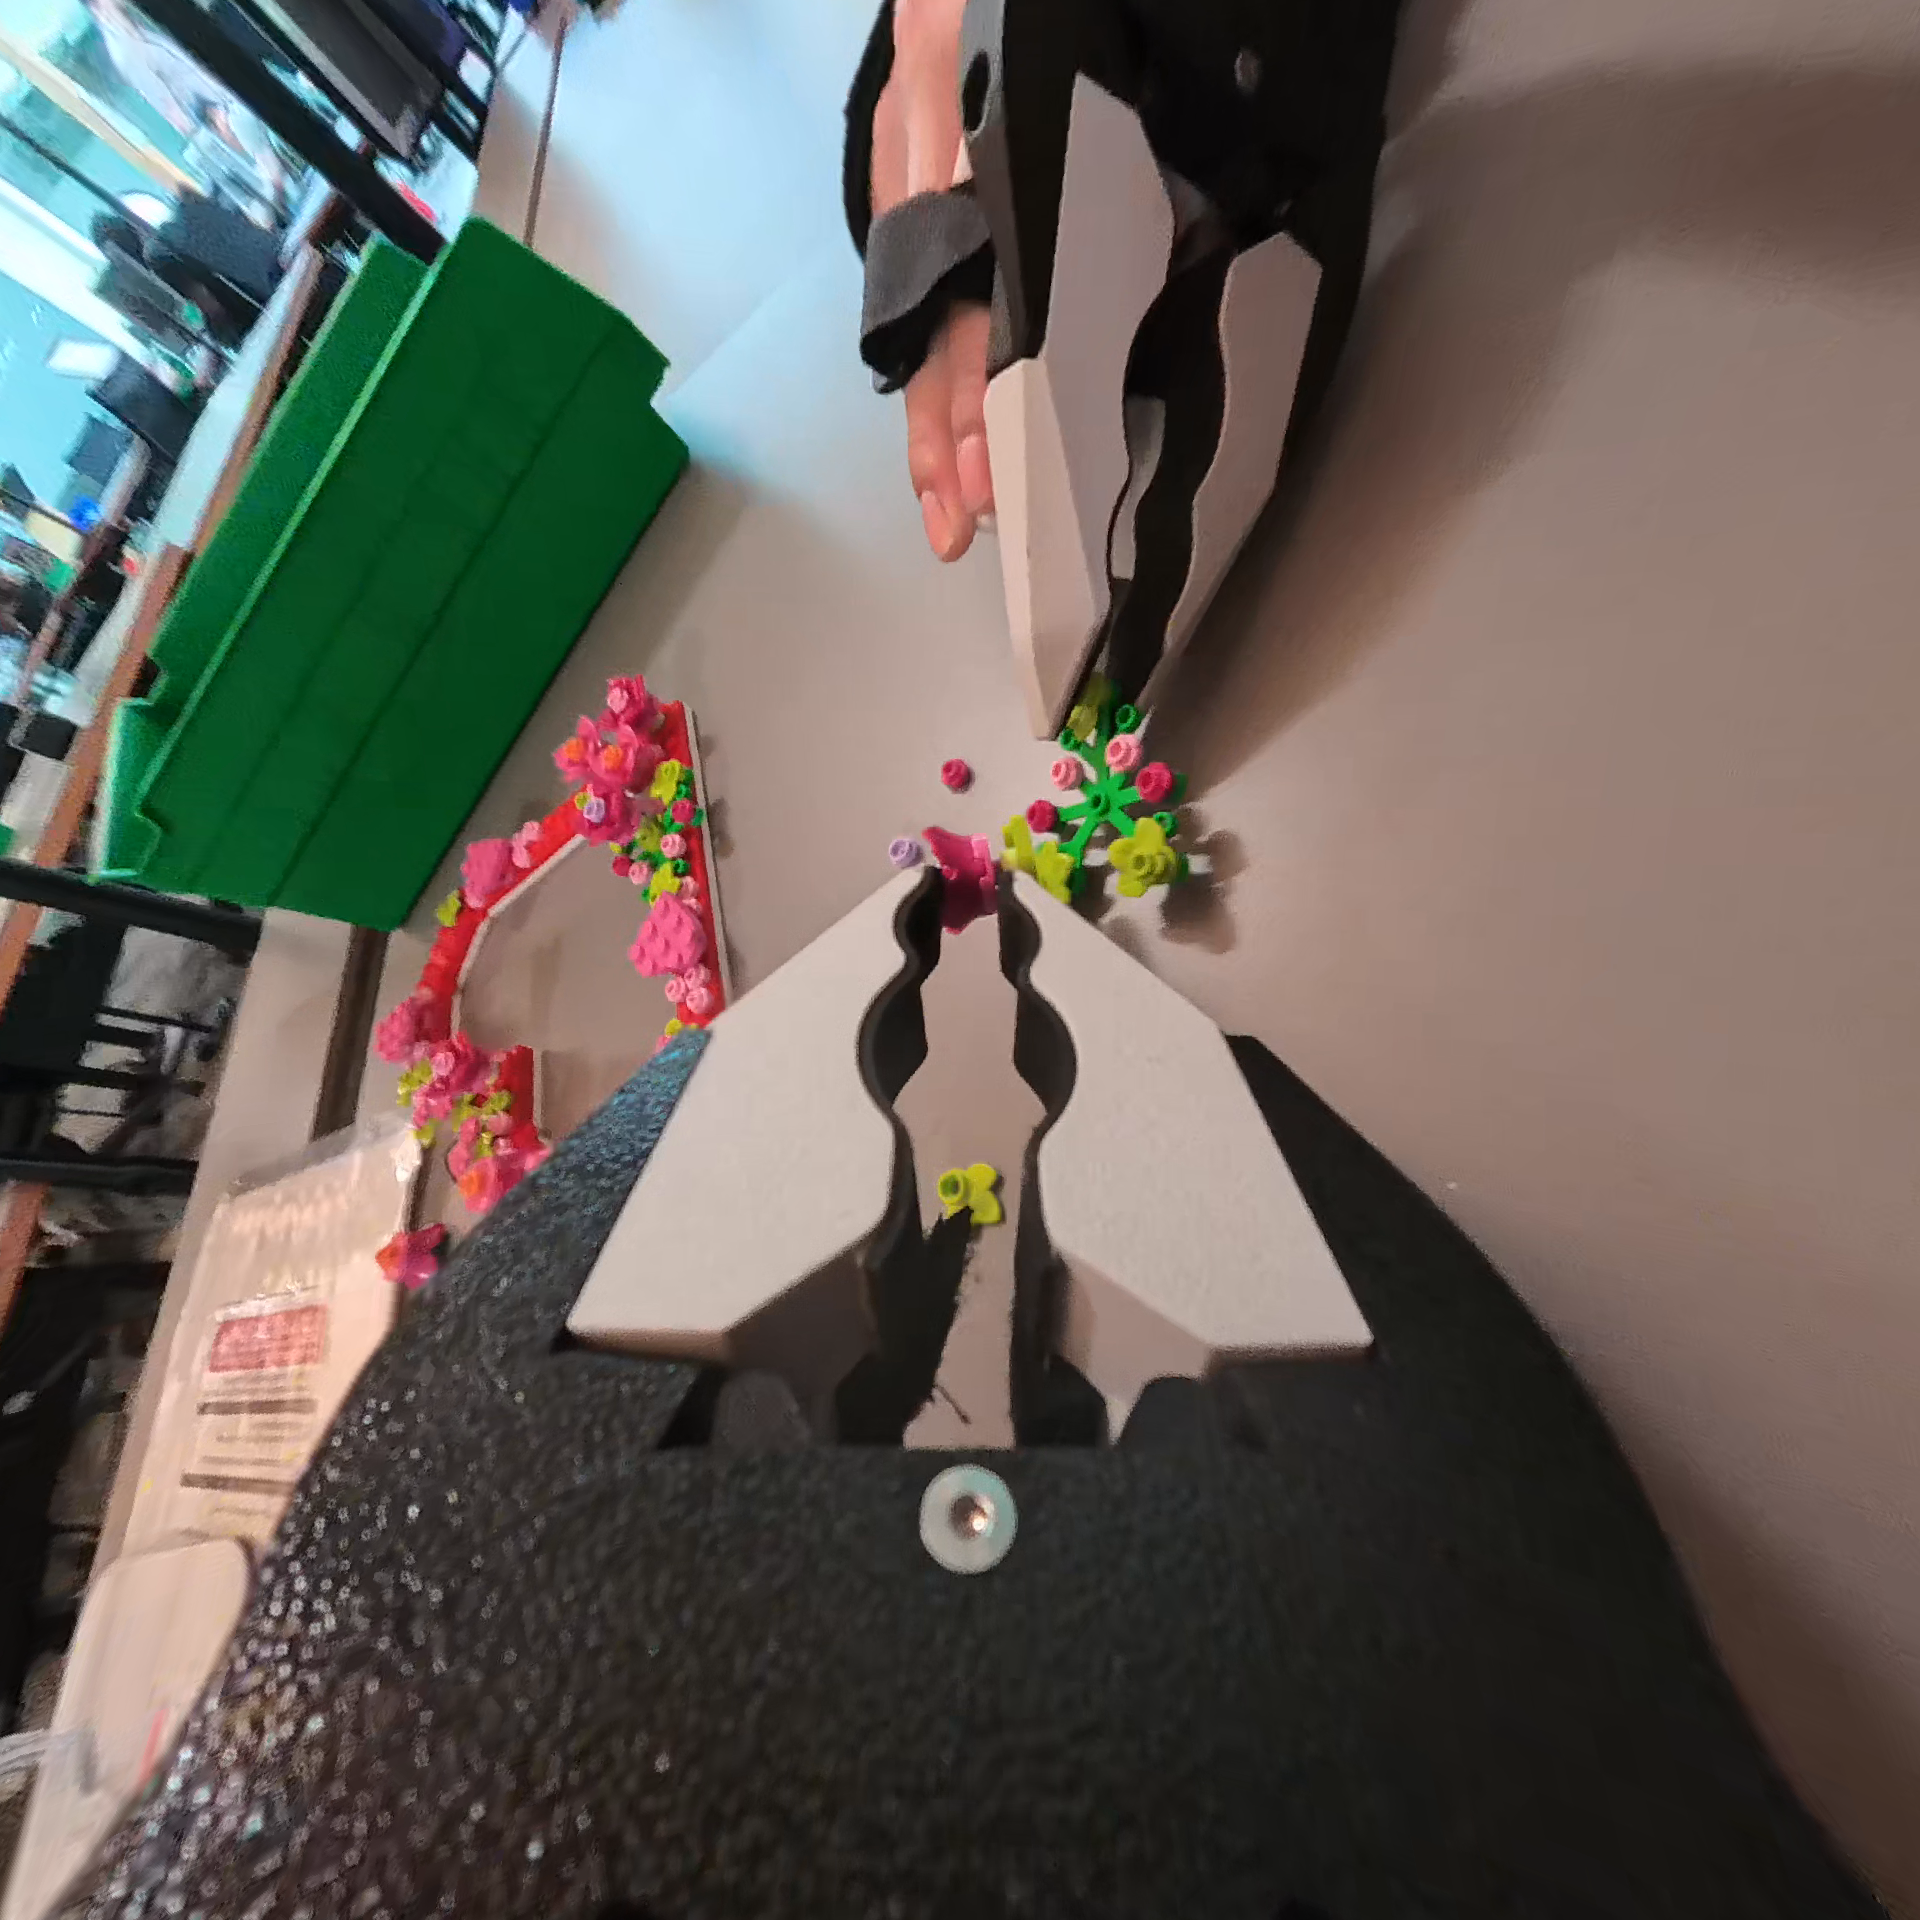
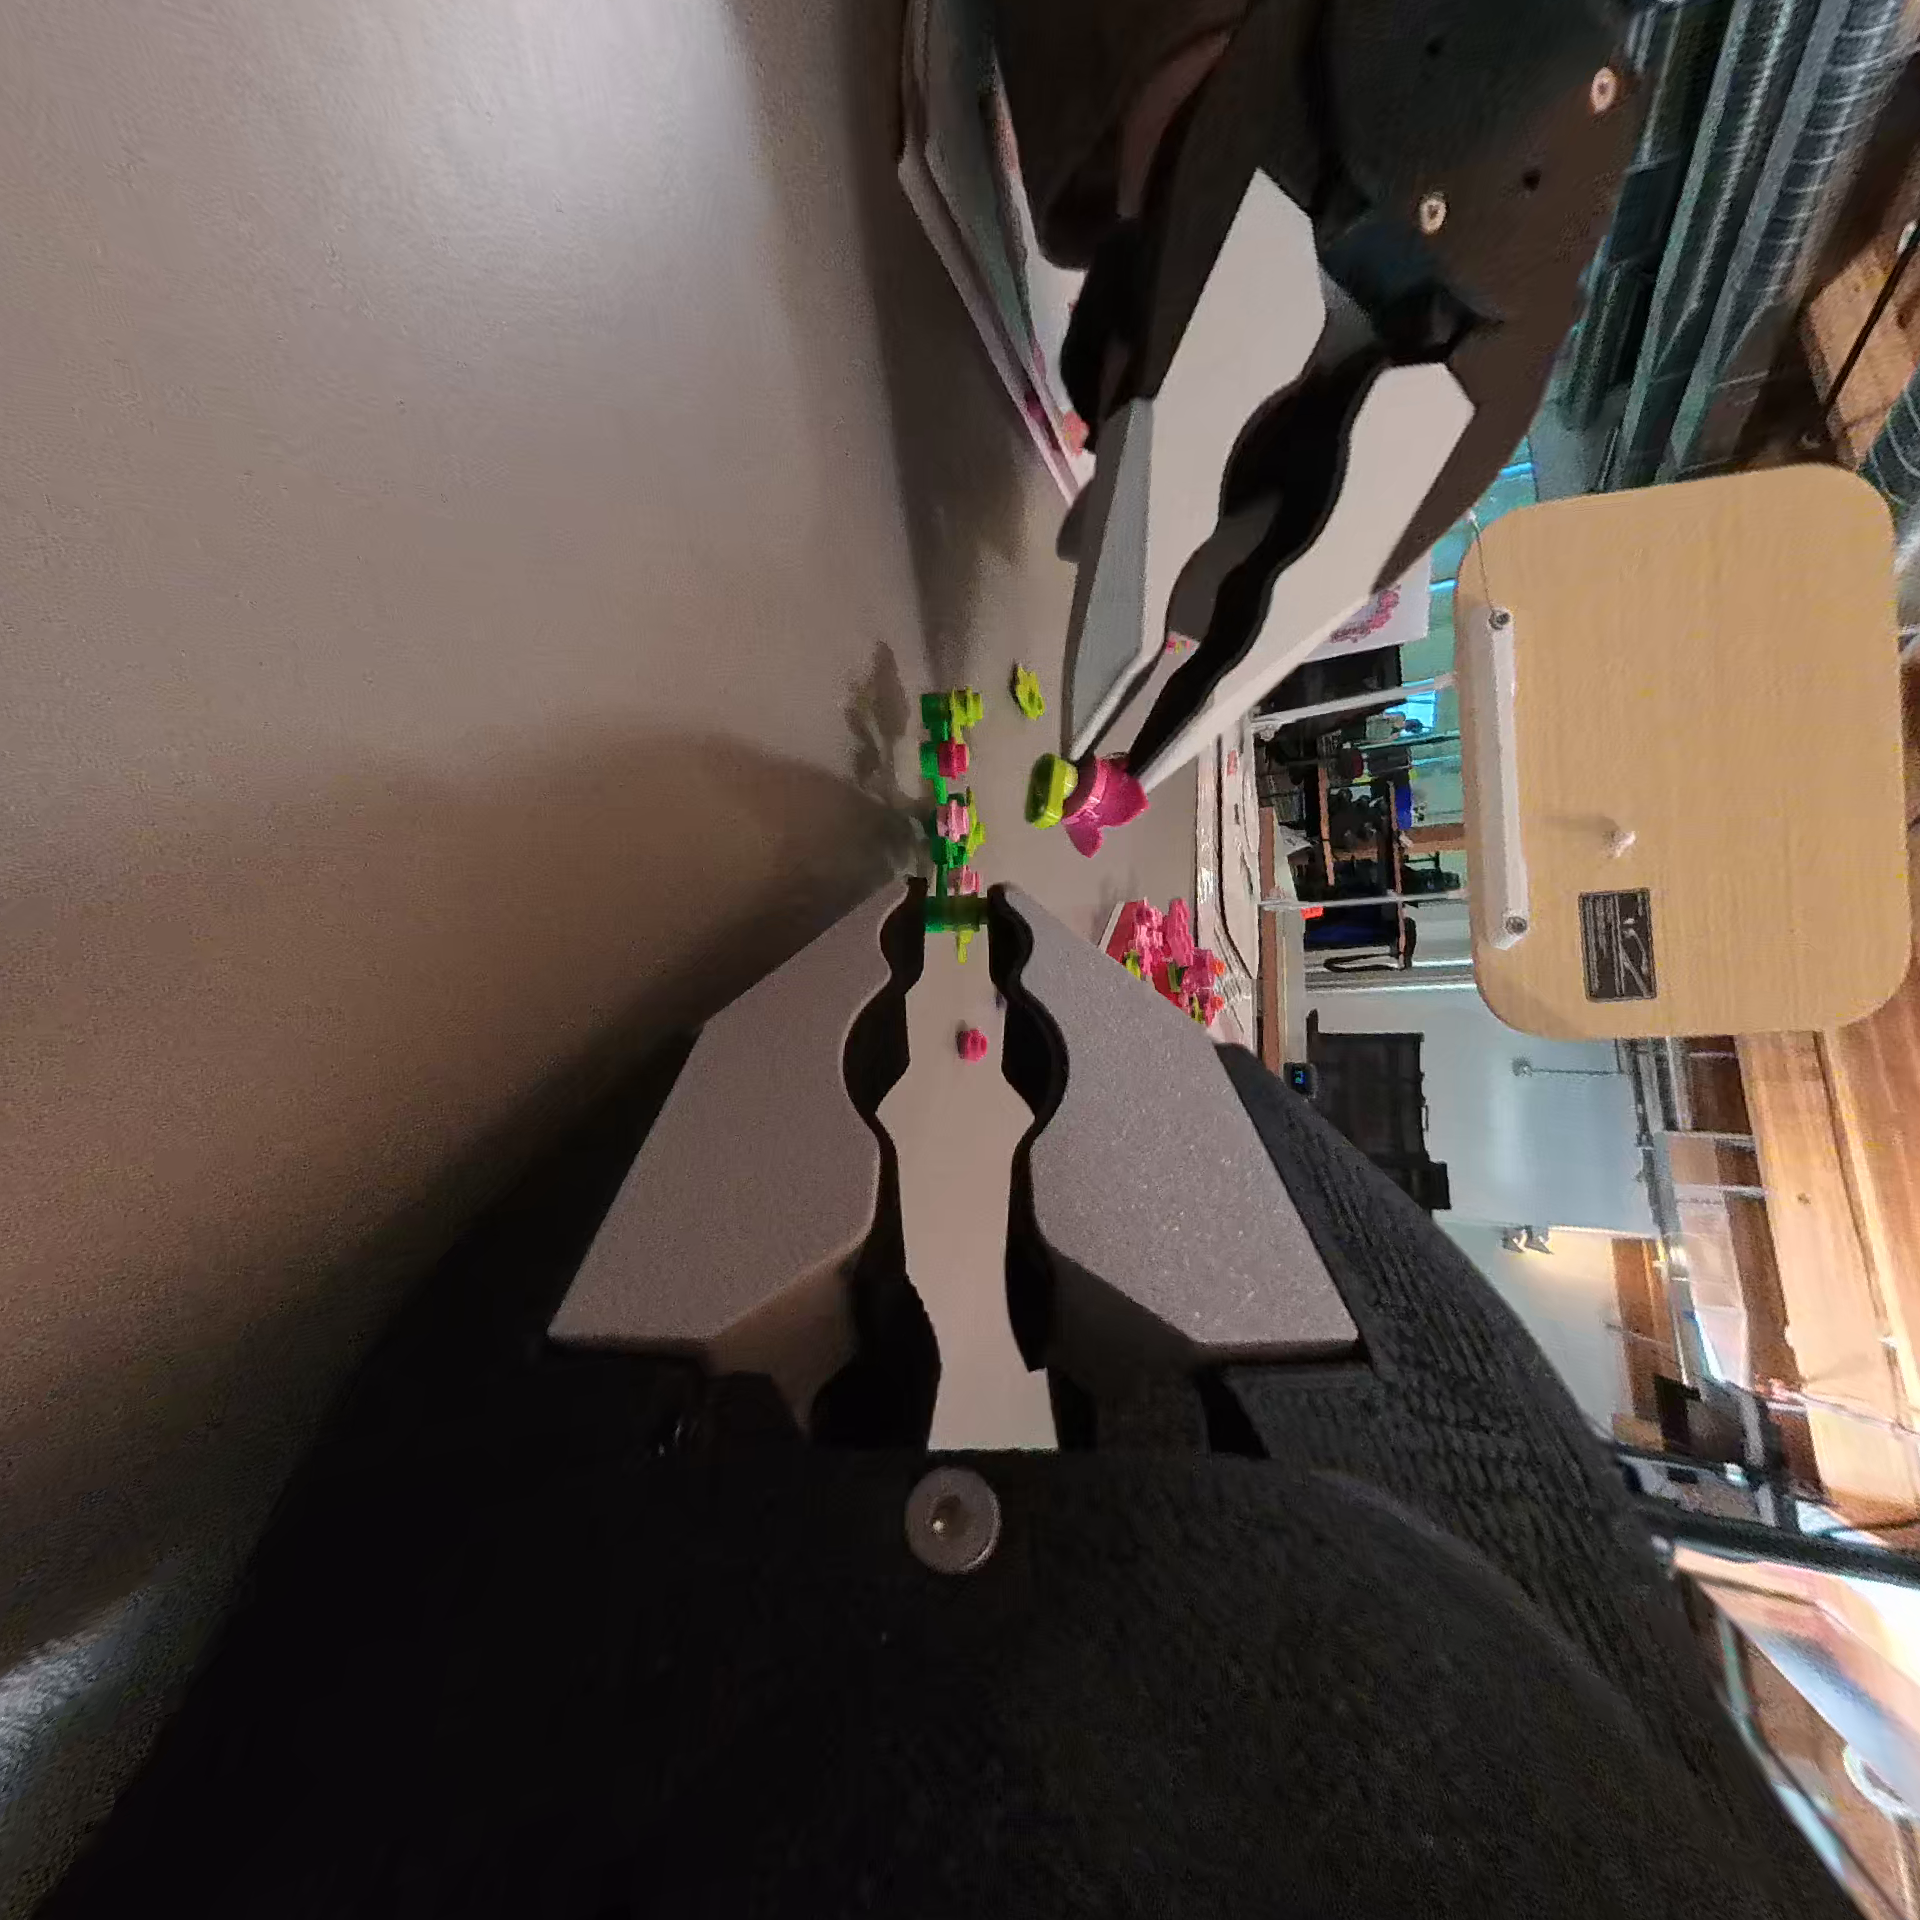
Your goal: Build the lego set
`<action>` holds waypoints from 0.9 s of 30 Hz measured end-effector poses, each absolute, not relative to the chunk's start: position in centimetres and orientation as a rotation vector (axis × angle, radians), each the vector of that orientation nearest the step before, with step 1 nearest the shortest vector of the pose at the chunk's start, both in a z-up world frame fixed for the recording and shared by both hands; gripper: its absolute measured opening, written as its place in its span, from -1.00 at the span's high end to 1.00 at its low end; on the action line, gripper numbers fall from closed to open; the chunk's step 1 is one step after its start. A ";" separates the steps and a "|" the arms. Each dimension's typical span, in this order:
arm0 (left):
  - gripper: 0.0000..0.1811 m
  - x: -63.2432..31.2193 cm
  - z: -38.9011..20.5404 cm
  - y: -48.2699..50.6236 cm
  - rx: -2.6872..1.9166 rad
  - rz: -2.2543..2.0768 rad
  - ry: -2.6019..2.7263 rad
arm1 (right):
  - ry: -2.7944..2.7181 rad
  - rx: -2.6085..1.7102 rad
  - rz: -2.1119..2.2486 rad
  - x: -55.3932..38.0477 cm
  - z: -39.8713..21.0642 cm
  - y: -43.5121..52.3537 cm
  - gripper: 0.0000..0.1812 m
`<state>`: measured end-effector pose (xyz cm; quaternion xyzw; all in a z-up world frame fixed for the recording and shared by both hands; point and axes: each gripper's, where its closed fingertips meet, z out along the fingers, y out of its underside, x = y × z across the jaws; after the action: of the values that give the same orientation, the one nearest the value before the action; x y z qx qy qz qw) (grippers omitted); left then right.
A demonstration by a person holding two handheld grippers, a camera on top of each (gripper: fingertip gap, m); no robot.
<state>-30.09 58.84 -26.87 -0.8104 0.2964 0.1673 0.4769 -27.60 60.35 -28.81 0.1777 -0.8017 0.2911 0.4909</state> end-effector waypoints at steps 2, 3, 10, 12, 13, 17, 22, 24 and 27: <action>0.91 -29.9 -26.9 58.8 -1.954 0.431 0.765 | -1.957 0.440 0.714 -27.4 -28.9 60.1 0.89; 0.91 -29.6 -26.9 58.8 -1.933 0.427 0.791 | -1.960 0.439 0.716 -27.4 -28.9 60.1 0.89; 0.91 -29.0 -27.8 58.9 -1.918 0.522 0.911 | -1.989 0.408 0.671 -27.7 -29.2 60.2 0.89; 0.91 -28.8 -28.1 59.0 -1.916 0.558 0.948 | -2.001 0.391 0.663 -27.8 -29.3 60.2 0.89; 0.91 -28.8 -28.1 59.0 -1.912 0.573 0.958 | -2.010 0.383 0.668 -27.8 -29.3 60.2 0.89; 0.91 -28.7 -28.1 59.0 -1.912 0.587 0.966 | -2.038 0.334 0.697 -27.9 -29.3 60.2 0.87; 0.91 -28.7 -28.1 58.9 -1.892 0.601 0.992 | -2.035 0.298 0.718 -28.1 -29.0 60.4 0.80; 0.91 -28.7 -28.1 58.8 -1.881 0.613 1.000 | -2.036 0.306 0.730 -28.0 -28.9 60.4 0.78; 0.91 -28.5 -28.2 58.7 -1.867 0.612 1.015 | -2.055 0.298 0.762 -27.8 -28.9 60.5 0.76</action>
<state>-28.48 58.67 -28.20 -0.7545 0.4101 0.2473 0.4488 -27.82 60.52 -28.86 0.1205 -0.8304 0.3080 0.4484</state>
